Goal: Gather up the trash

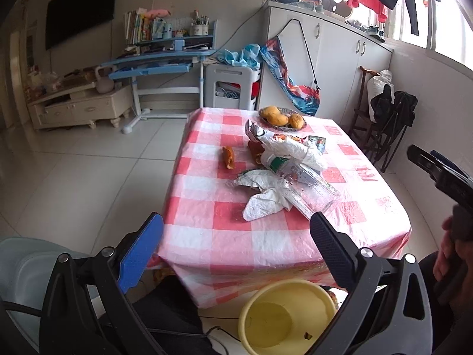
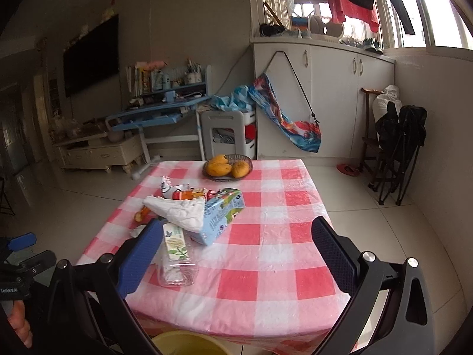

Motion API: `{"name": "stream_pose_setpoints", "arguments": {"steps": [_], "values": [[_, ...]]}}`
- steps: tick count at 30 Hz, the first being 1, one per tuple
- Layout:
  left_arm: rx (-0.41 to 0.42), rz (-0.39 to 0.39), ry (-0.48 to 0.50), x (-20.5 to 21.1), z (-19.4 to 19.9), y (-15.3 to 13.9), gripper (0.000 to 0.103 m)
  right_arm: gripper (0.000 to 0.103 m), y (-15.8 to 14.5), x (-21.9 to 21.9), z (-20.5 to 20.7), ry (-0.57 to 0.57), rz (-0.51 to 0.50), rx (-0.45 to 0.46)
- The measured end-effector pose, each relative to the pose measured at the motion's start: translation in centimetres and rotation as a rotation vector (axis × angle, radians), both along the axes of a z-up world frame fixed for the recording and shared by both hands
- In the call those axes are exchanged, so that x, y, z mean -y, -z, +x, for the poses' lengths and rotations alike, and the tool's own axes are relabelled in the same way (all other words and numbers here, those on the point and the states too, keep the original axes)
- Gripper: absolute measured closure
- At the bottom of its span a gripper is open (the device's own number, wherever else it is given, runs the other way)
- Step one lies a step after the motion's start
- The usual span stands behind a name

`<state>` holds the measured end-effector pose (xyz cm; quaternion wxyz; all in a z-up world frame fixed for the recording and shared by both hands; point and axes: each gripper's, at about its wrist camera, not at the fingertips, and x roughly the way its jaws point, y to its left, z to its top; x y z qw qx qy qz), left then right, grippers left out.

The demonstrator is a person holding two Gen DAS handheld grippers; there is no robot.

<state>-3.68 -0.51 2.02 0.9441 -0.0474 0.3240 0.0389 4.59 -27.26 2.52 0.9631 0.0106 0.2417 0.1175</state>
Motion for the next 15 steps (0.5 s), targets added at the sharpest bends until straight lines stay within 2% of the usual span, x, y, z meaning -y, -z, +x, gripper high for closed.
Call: {"name": "stream_pose_setpoints", "arguments": {"steps": [5,7,15], "values": [[0.001,0.007,-0.007,-0.2,-0.5,0.6,0.007,0.006,0.6,-3.4,-2.1,-0.067,-0.112,0.078],[-0.014,-0.017,0.015,-0.3,-0.4,1.1,0.007,0.006,1.2,-4.0,-2.4,-0.075,-0.132,0.088],[-0.011,-0.068,0.016,-0.6,-0.6,1.4,0.007,0.006,1.8,-4.2,-3.0,-0.064,-0.133,0.108]]}}
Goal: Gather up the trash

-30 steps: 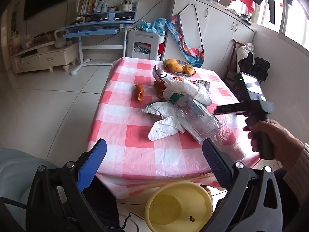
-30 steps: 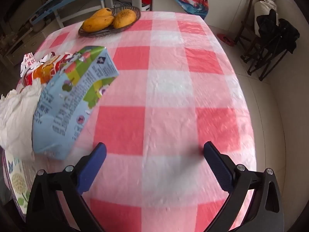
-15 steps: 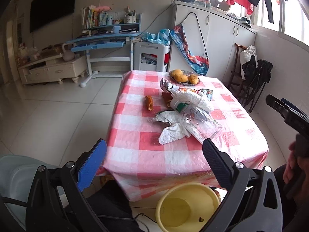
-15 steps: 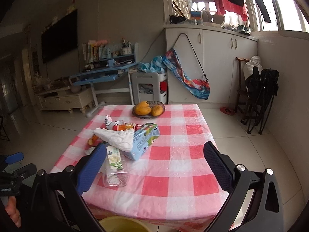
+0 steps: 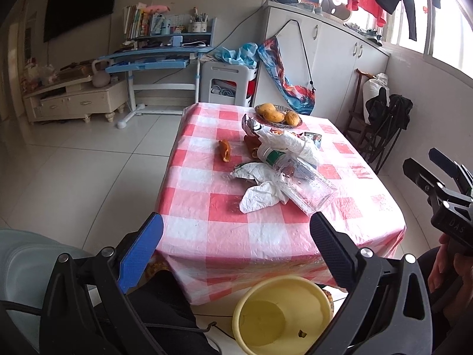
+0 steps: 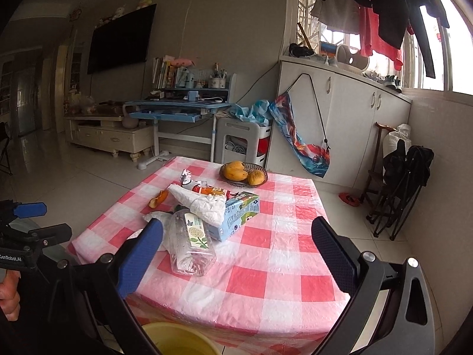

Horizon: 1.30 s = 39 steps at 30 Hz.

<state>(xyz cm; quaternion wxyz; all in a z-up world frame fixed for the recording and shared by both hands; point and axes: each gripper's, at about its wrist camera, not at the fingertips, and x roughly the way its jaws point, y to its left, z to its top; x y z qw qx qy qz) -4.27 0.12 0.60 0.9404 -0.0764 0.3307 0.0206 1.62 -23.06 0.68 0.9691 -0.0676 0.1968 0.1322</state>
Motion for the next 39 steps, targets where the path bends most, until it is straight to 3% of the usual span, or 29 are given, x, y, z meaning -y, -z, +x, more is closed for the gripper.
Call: {"name": "stream_pose_setpoints", "arguments": {"steps": [39], "values": [[-0.007,0.022,0.01,0.45,0.25,0.21,0.007,0.006,-0.72,-0.52,-0.26,-0.013,-0.066,-0.009]]}}
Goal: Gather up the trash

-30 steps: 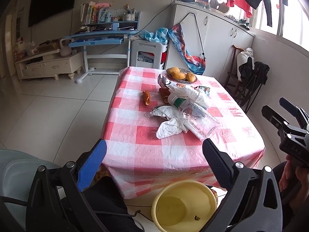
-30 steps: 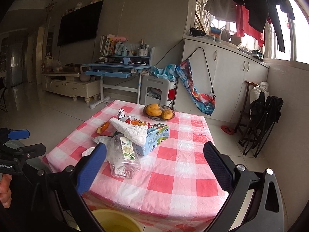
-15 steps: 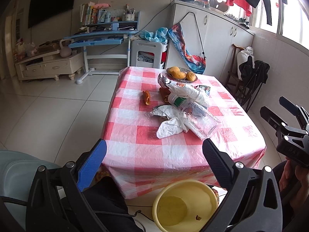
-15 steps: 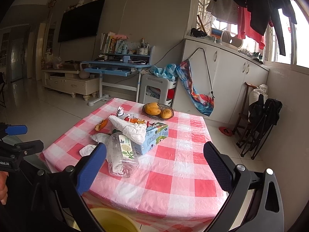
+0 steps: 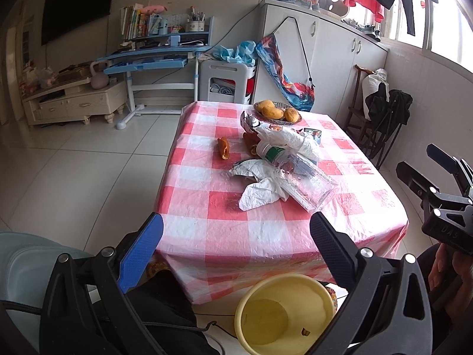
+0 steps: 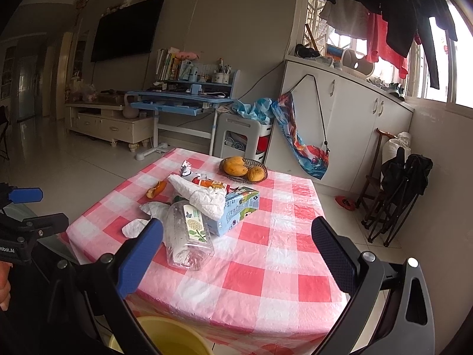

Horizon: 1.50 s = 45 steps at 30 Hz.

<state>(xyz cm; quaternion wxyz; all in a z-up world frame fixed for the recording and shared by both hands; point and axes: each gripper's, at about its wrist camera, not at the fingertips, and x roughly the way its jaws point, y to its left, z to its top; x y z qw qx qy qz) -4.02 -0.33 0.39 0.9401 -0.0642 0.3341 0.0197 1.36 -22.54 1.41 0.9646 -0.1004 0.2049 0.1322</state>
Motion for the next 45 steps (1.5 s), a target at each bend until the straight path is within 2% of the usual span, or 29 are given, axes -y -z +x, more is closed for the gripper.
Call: {"name": "stream_pose_setpoints", "arguments": {"steps": [37,40,45], "values": [[-0.001,0.012,0.002,0.0,0.2,0.5,0.007,0.006,0.9,-1.0,0.4,-0.045,-0.037,-0.053],[-0.003,0.011,0.003,0.1,0.2,0.6,0.007,0.006,1.3,-1.1,1.1,-0.079,0.0,-0.113],[-0.019,0.011,0.004,0.3,0.2,1.1,0.007,0.006,2.9,-1.8,5.2,-0.132,0.056,-0.294]]}}
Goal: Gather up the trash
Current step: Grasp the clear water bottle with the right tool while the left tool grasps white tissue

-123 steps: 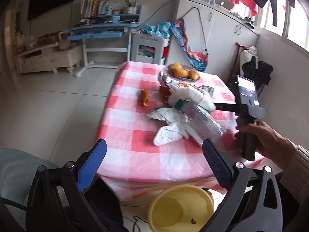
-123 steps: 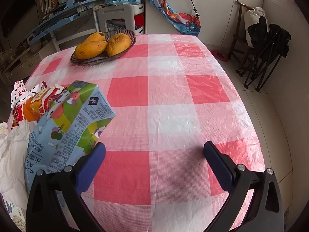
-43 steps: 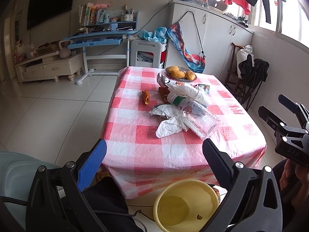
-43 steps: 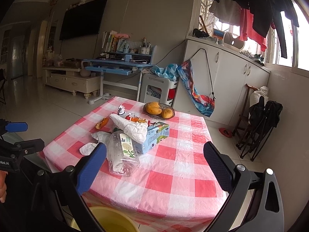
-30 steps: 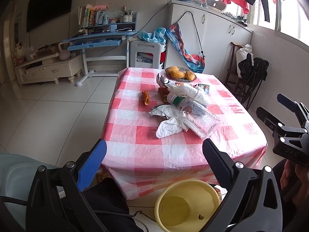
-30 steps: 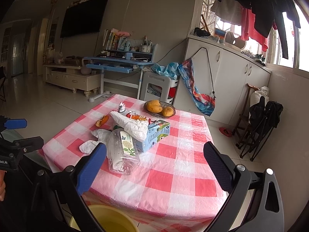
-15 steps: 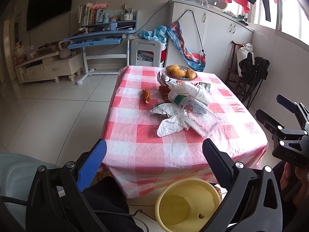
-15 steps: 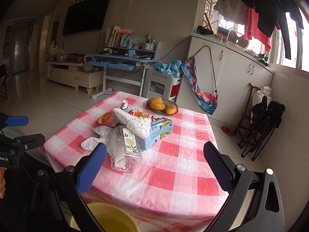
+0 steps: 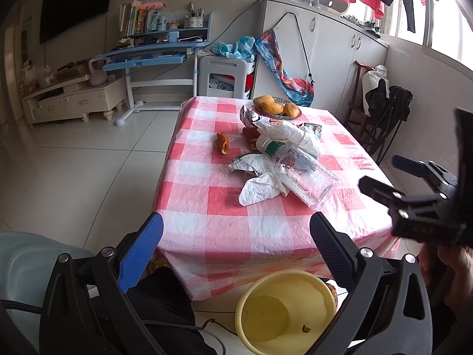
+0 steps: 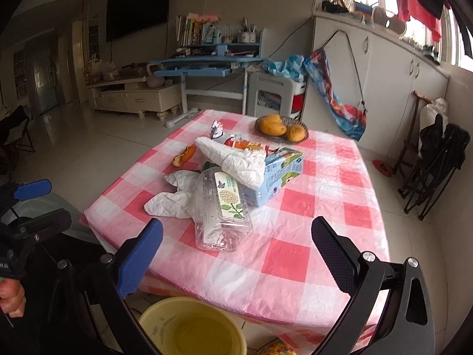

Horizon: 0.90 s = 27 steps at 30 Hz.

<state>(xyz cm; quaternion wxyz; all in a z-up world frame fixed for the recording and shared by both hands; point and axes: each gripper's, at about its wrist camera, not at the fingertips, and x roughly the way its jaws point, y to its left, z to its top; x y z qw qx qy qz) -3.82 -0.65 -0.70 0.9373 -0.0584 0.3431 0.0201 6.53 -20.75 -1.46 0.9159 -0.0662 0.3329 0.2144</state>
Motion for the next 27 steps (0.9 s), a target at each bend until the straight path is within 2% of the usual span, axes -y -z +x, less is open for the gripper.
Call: {"name": "stream_pose_setpoints", "arguments": {"steps": [4,6,7,8,12,13,14,16,19,23,25,27], "values": [[-0.024,-0.003,-0.003,0.0,0.5,0.4,0.007,0.009,1.8,-0.8,3.7,-0.016,0.026,-0.137],[-0.041,-0.019,-0.009,-0.2,1.1,0.7,0.007,0.014,2.6,-1.4,5.1,-0.032,0.02,-0.19],[-0.051,-0.024,-0.014,-0.3,1.4,0.9,0.007,0.021,3.1,-1.7,5.7,-0.037,0.019,-0.215],[-0.061,-0.028,-0.019,-0.5,1.8,1.1,0.007,0.024,3.5,-2.1,6.3,-0.041,0.013,-0.242],[-0.089,-0.029,-0.024,-0.5,4.0,1.7,0.007,0.025,5.5,-3.4,8.1,-0.071,-0.013,-0.333],[-0.094,-0.024,-0.019,-0.4,4.6,1.8,0.007,0.034,5.8,-3.4,8.4,-0.079,-0.003,-0.346],[-0.101,-0.012,-0.012,-0.1,5.5,2.0,0.007,0.044,6.0,-3.3,8.7,-0.096,0.035,-0.37],[-0.12,0.008,-0.006,0.2,7.1,2.4,0.007,0.048,6.1,-2.9,9.0,-0.109,0.11,-0.414],[-0.171,0.031,-0.029,0.4,10.0,3.8,0.007,0.049,5.7,-1.4,9.4,-0.115,0.247,-0.464],[-0.228,0.004,-0.027,0.9,12.7,5.8,0.007,0.049,4.6,1.8,9.9,-0.126,0.5,-0.524],[-0.244,0.011,-0.012,1.8,14.0,6.7,0.007,0.049,4.8,3.1,10.1,-0.145,0.656,-0.583],[-0.253,0.027,0.001,2.7,15.0,7.4,0.007,0.048,5.1,3.9,10.1,-0.141,0.75,-0.619]]}}
